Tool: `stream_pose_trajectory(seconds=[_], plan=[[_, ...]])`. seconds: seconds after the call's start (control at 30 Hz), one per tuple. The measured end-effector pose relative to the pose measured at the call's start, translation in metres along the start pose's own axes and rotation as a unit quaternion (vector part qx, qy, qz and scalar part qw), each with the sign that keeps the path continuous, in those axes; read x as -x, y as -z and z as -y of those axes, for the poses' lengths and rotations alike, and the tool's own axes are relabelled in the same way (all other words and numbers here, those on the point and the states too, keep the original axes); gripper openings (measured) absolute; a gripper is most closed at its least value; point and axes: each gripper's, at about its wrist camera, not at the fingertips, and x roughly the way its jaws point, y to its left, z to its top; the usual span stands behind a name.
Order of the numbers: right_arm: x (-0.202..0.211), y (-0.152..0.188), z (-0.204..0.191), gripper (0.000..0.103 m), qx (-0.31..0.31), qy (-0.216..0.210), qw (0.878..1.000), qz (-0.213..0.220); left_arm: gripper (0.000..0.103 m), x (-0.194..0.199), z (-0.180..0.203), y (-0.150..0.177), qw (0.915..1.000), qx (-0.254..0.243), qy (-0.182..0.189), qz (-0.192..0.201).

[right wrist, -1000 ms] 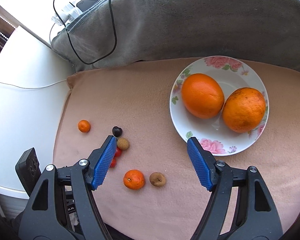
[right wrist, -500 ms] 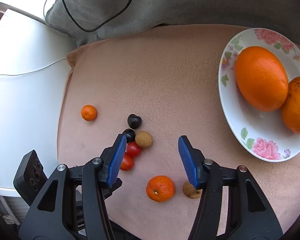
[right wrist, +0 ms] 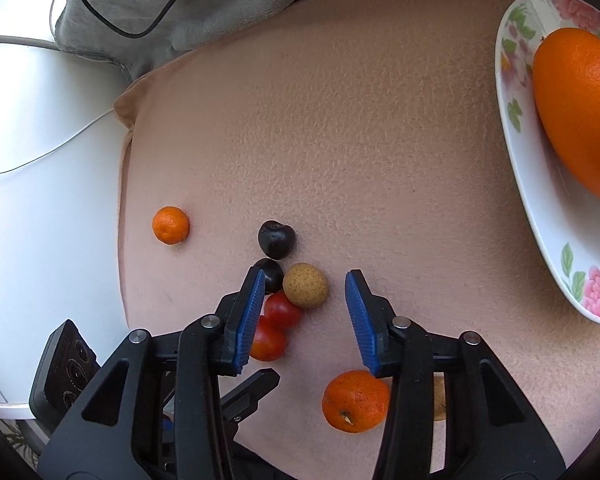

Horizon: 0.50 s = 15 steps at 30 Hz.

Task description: Organize fruits

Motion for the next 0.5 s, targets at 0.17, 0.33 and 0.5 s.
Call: stream_pose_trajectory(seconds=[0.17, 0.33, 0.5], plan=[[-0.006, -0.003, -0.003, 0.04, -0.002, 0.007, 1.0, -0.005, 0.042, -0.008, 0.002, -0.002, 1.0, -0.004, -0.002, -0.004], [-0.01, -0.005, -0.004, 0.038, -0.005, 0.008, 1.0, -0.01, 0.039, -0.008, 0.002, -0.004, 1.0, -0.006, -0.004, -0.003], [-0.016, -0.007, -0.009, 0.034, -0.001, 0.013, 1.0, -0.017, 0.038, -0.012, 0.003, -0.006, 0.9999, -0.009, -0.009, -0.005]])
